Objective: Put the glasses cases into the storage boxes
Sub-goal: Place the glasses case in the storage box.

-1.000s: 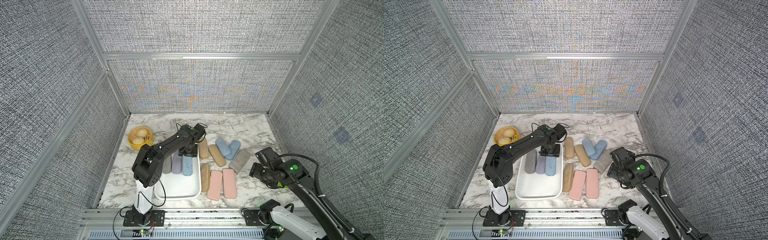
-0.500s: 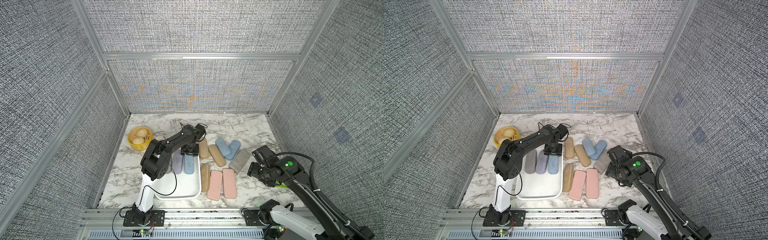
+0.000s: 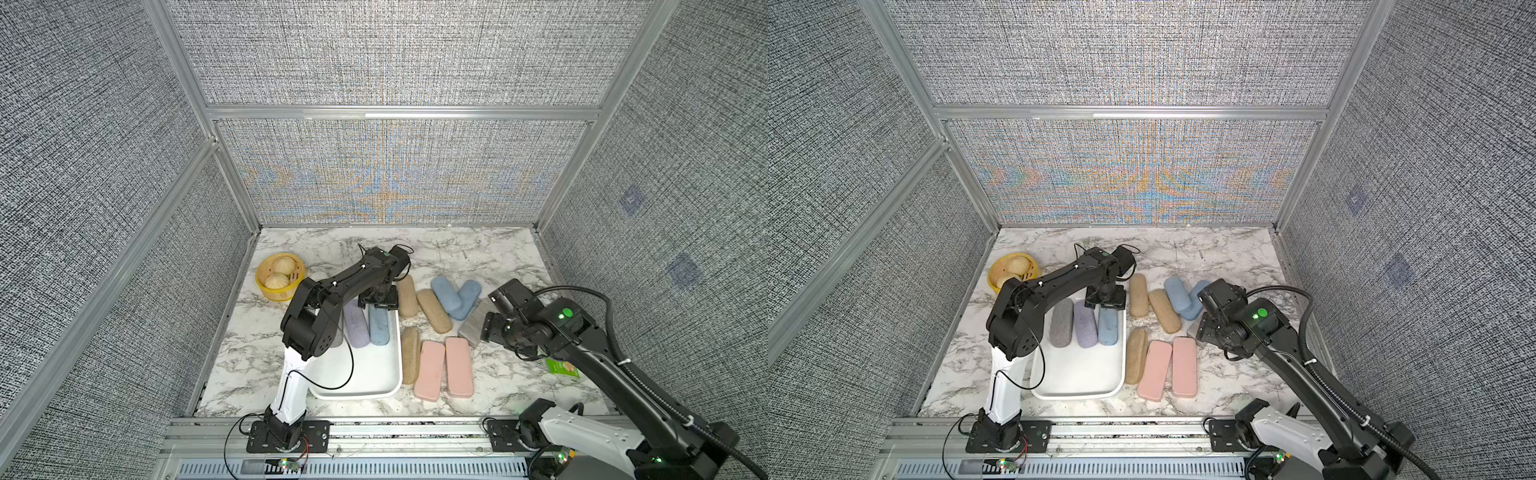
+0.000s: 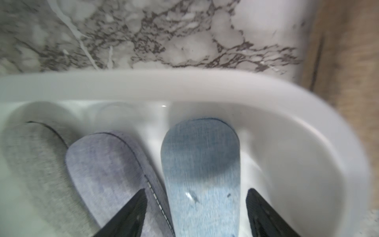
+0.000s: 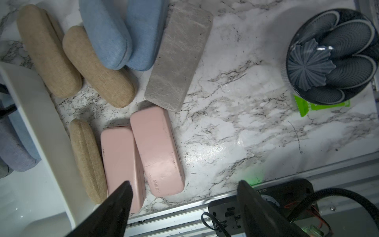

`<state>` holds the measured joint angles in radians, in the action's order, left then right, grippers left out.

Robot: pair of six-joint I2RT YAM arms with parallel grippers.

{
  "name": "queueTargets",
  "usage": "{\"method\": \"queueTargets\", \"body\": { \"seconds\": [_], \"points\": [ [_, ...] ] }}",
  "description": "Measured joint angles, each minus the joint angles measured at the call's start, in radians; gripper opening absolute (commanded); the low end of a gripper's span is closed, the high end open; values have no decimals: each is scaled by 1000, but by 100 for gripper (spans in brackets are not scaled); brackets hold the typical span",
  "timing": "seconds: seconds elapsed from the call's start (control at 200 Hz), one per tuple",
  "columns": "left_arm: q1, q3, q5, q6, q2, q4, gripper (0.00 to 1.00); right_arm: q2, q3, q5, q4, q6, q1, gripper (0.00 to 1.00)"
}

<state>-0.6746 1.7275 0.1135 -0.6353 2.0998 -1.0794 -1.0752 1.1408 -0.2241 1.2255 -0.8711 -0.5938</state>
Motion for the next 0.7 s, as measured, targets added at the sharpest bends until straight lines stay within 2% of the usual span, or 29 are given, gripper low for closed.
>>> {"method": "queueTargets", "body": {
  "seconds": [0.11,0.26,0.47,0.55,0.7],
  "points": [
    [-1,-8,13,4,-100,-2,77,-108,82,3,-43,66,-21,83],
    [0,-70,48,8,-327,14,80,-315,231,-10,-85,171,-42,83],
    [0,-344,108,6,-724,94,91,-574,422,-102,-108,298,-63,82],
    [0,-452,139,-9,-865,122,99,-651,471,-135,-117,346,-61,82],
    [0,-650,178,-34,-1092,186,100,-784,552,-193,-116,412,-55,81]
  ]
}}
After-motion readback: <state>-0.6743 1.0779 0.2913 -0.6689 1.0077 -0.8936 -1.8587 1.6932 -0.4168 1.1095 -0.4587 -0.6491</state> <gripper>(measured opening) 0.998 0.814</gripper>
